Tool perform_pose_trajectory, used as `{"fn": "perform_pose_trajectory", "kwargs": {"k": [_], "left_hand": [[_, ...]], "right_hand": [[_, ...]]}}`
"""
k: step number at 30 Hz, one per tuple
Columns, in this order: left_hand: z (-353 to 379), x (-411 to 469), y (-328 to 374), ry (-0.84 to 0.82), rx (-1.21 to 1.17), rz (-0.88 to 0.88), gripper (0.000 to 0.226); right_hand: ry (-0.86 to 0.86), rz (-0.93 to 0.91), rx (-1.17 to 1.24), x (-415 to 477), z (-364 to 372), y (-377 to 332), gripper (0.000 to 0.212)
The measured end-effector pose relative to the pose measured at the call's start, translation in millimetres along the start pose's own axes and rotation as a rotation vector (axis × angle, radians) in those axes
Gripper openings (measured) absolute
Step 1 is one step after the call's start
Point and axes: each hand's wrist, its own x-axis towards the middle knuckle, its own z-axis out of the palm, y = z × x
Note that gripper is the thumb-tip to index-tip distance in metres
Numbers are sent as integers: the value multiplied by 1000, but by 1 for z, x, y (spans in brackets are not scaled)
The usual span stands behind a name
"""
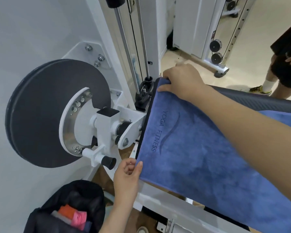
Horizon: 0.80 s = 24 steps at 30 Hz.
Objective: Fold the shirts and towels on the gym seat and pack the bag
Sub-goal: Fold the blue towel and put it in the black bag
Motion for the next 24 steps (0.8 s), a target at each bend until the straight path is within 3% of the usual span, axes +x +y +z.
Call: {"fn": "perform_pose_trajectory", "kwargs": {"k": [4, 8, 10, 12, 16, 18, 24], "left_hand": [[-5, 2, -6, 58, 57, 23, 13], [-4, -1, -3, 8, 428, 332, 11], [-5, -2, 0, -5, 645, 504, 29], [-2, -3, 9, 21, 781, 623, 48], [23, -6, 58, -66, 662, 916, 26], [44, 6, 96, -103, 589, 1004, 28], [103, 72, 184, -112, 700, 1042, 41]], "right_hand": [[55, -8, -51, 6, 6, 7, 49], [142, 27, -38, 6, 12, 2, 58], [140, 72, 47, 1, 5, -1, 59], [134, 69, 104, -12, -8, 4, 45], [58, 119, 109, -73, -29, 36, 21], [24, 127, 67, -106, -30, 49, 20], [-72, 196, -125, -147, -45, 82, 18]]}}
